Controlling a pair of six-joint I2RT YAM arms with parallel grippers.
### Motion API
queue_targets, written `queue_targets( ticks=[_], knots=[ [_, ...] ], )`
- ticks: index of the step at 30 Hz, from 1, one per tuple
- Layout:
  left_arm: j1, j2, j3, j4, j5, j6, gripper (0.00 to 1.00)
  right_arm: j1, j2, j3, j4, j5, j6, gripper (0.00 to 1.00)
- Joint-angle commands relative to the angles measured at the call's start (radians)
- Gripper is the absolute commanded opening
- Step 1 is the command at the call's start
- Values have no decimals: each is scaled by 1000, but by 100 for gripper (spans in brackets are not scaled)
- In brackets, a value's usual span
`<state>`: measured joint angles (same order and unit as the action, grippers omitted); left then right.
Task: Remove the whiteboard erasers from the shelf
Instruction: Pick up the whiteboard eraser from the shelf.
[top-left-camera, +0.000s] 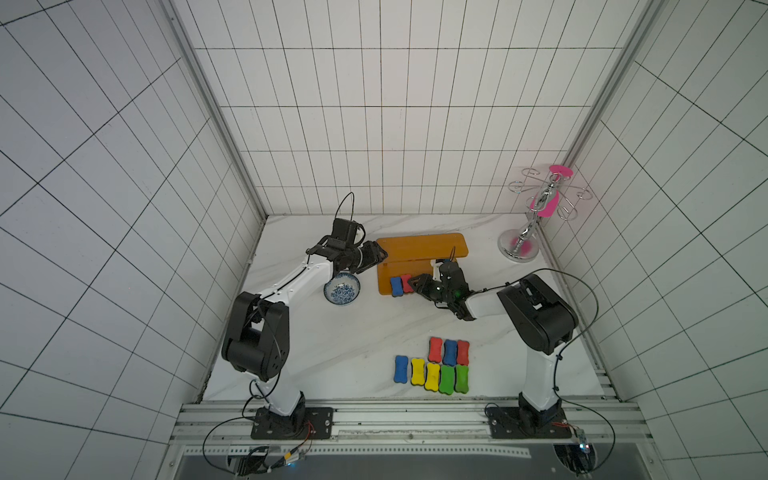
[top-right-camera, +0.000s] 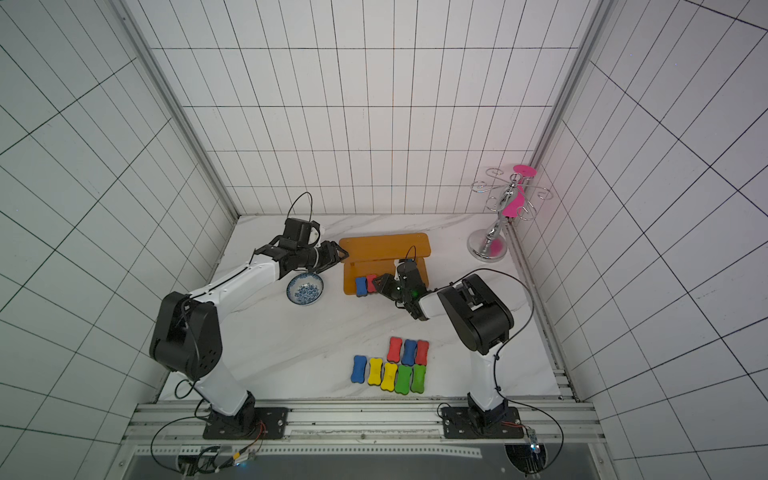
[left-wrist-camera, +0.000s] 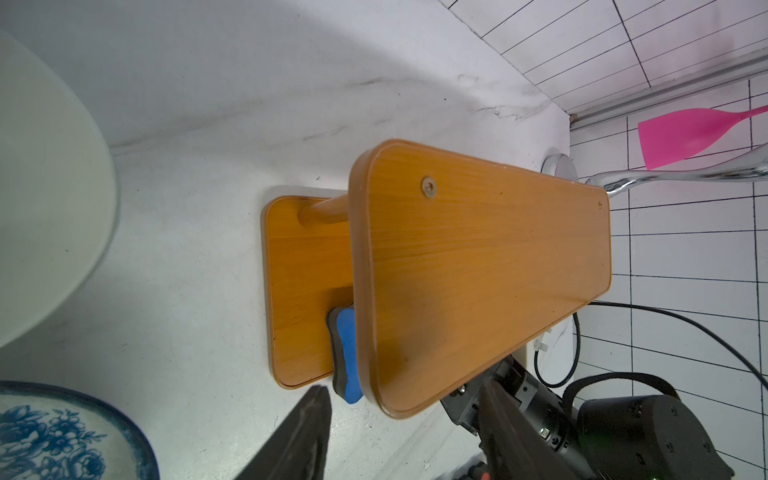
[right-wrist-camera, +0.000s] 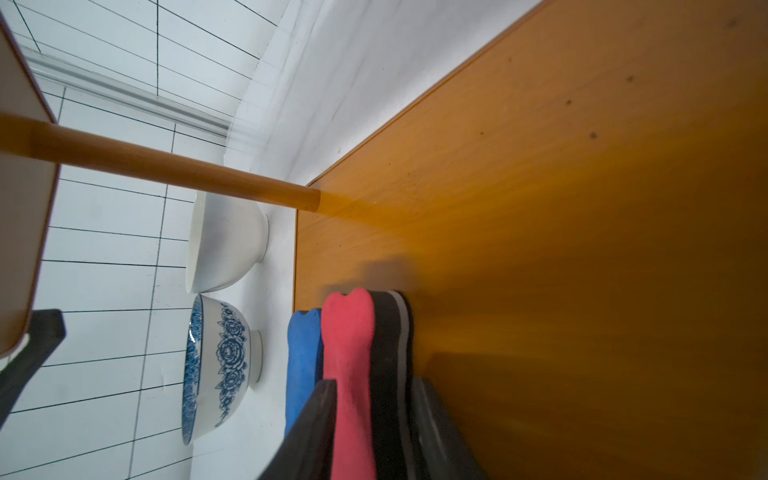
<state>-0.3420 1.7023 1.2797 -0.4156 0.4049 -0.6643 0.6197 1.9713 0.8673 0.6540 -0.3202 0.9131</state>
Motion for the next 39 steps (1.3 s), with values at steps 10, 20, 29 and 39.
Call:
queue_targets(
  ticks=[10, 20, 29, 39],
  knots=[
    [26, -5, -11, 8, -5, 20, 60, -3, 5, 29, -173, 15, -40, 0],
    [30, -10, -10, 2, -40, 21, 60, -45, -65, -9, -22, -96, 49, 0],
    [31, -16, 0, -9, -63, 22, 60, -44, -138, -73, 2, -63, 63, 0],
    [29, -60, -4, -15, -80, 12, 60, -2, -299, -140, -126, 123, 101, 0]
  ],
)
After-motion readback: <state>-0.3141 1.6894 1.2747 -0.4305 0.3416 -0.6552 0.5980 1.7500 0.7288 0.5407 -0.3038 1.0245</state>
